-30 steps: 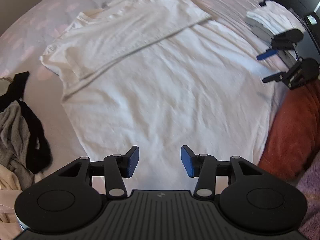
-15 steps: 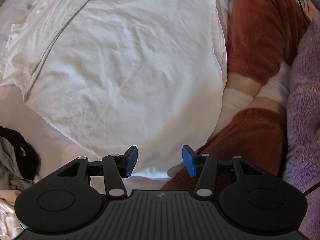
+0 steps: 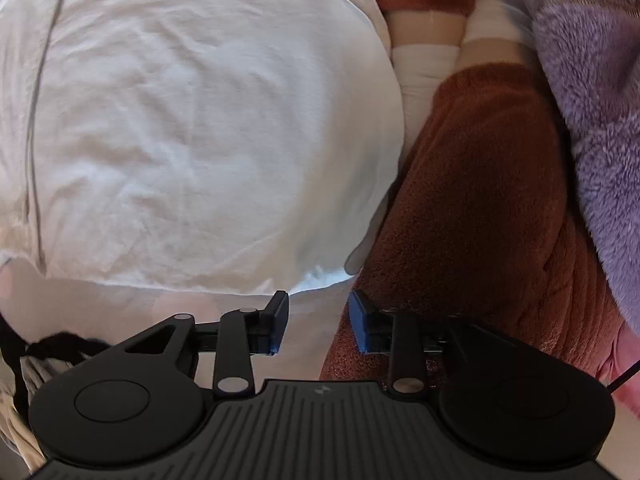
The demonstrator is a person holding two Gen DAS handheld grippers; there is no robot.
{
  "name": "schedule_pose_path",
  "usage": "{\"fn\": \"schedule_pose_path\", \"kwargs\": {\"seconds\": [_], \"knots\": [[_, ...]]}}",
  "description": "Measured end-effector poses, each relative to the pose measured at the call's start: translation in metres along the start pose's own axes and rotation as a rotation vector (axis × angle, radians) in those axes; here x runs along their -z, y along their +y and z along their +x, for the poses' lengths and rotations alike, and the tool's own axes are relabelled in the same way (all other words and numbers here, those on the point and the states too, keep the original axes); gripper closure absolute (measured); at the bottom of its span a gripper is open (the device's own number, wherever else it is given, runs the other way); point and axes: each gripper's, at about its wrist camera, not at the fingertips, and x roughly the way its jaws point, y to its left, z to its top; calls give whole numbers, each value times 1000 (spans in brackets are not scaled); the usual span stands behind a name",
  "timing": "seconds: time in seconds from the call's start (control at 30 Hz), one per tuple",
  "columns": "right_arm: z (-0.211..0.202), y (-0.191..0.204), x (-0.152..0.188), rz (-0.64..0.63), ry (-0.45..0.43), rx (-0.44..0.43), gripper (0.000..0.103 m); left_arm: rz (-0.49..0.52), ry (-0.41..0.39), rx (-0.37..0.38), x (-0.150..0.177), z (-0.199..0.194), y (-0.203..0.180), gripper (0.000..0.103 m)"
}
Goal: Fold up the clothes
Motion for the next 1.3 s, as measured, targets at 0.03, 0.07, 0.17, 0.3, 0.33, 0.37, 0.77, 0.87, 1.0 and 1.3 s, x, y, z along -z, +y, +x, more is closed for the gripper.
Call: {"fn": "schedule_pose_path", "kwargs": {"seconds": [0.03, 0.07, 0.17, 0.3, 0.33, 0.37, 0.77, 0.87, 1.0, 1.3], "knots": [[0, -1, 0, 0, 0, 2, 35, 36, 14, 8, -4, 4, -2, 83], [-1, -2, 0, 1, -1, 6, 35, 71, 29, 16, -7, 8, -4, 88], [-2, -7, 1, 14, -4, 10, 34, 125, 35, 26, -14, 14, -8, 96], [-1, -19, 6, 8, 26, 11, 34, 125, 14, 37, -14, 17, -8, 99], [-1, -23, 7, -3, 37, 9, 33, 125, 8, 40, -13, 17, -7, 99], [-1, -28, 8, -14, 48, 5, 33, 125, 3, 43, -13, 18, -7, 100], [45, -65, 0, -96, 310, -220, 49, -289, -201, 99, 39, 16, 14, 101], [53, -72, 5, -10, 334, -249, 70, -364, -243, 97, 47, 14, 16, 101], [36, -70, 11, 39, 277, -282, 92, -448, -290, 85, 53, 8, 16, 101], [-38, -53, 22, -1, 118, -116, 97, -741, -403, 7, 95, -1, 19, 102]]}}
